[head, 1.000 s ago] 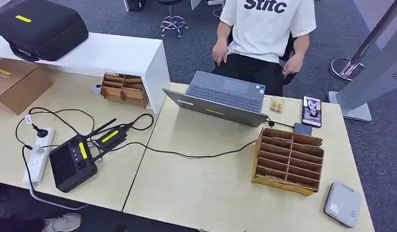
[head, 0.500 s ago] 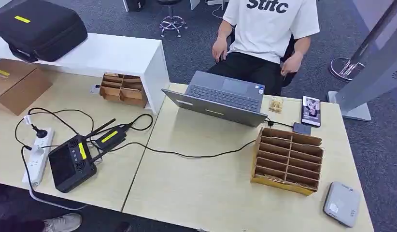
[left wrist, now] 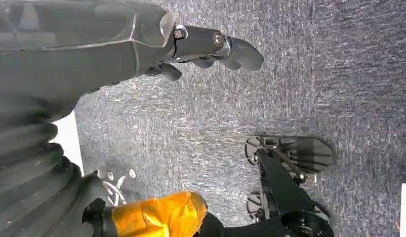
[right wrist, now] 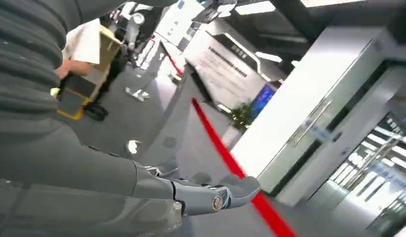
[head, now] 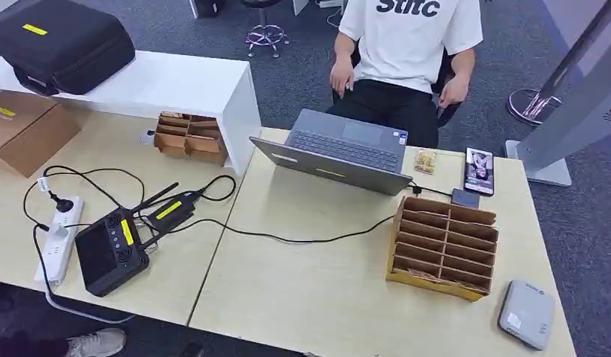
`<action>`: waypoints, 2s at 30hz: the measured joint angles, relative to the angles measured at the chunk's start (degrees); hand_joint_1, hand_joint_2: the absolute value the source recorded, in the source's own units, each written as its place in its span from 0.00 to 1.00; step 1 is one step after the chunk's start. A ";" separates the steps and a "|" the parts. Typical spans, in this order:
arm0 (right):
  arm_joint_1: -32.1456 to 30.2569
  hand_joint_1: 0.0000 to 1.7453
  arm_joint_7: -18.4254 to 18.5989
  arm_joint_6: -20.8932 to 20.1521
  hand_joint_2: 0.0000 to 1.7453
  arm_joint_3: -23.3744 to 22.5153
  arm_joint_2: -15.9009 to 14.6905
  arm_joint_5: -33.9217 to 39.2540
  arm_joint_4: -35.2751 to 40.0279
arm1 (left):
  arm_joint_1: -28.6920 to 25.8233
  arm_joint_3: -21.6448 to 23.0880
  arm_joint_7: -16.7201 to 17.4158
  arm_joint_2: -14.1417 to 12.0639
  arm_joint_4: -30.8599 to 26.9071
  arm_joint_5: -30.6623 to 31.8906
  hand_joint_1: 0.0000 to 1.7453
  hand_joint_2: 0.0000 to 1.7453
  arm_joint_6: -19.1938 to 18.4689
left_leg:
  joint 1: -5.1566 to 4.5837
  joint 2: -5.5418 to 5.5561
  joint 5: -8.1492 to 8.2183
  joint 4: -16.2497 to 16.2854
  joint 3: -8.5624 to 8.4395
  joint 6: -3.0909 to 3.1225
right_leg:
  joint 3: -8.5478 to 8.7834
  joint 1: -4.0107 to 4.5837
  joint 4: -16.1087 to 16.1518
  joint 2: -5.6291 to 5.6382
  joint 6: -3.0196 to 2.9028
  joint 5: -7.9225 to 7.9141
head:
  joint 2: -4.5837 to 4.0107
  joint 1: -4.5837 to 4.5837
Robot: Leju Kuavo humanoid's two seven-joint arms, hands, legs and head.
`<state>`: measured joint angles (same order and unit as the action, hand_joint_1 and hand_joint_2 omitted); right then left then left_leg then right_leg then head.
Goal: Pass the card to the sensor for recognition and then transmit it.
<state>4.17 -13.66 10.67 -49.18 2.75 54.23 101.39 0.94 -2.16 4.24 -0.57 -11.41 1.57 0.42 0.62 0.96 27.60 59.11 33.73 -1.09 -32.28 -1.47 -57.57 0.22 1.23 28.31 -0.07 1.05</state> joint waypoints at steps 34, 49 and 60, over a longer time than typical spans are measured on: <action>35.45 0.00 4.22 1.95 1.00 56.51 -15.19 -83.83 -14.56 | 3.24 1.12 4.15 -1.07 0.00 7.04 0.00 1.00 -5.62 | 0.01 -0.10 -0.32 0.02 -0.01 -0.08 | -0.07 0.01 -0.19 0.13 -0.07 -0.28 | 0.00 0.02; 68.35 0.00 18.53 3.32 1.00 75.85 -10.01 -108.04 -56.94 | 5.12 2.84 6.62 -0.92 -0.02 9.86 0.00 1.00 -7.32 | 0.02 0.05 -0.35 0.04 0.05 -0.12 | -0.12 0.01 -0.24 0.01 -0.07 -0.27 | 0.00 0.04; 71.22 0.00 19.36 3.98 1.00 80.17 -7.04 -113.03 -67.95 | 5.21 2.84 7.91 -0.92 -0.02 9.77 0.00 1.00 -7.32 | 0.02 0.04 -0.35 0.05 0.04 -0.12 | -0.12 0.01 -0.24 0.03 -0.07 -0.27 | 0.00 0.02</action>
<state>75.39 5.71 14.64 30.99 -4.28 -58.80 33.44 6.15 0.68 12.15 -1.49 -11.43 11.34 -6.91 0.63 0.99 27.25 59.16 33.77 -1.21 -32.40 -1.46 -57.81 0.25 1.16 28.04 -0.07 1.07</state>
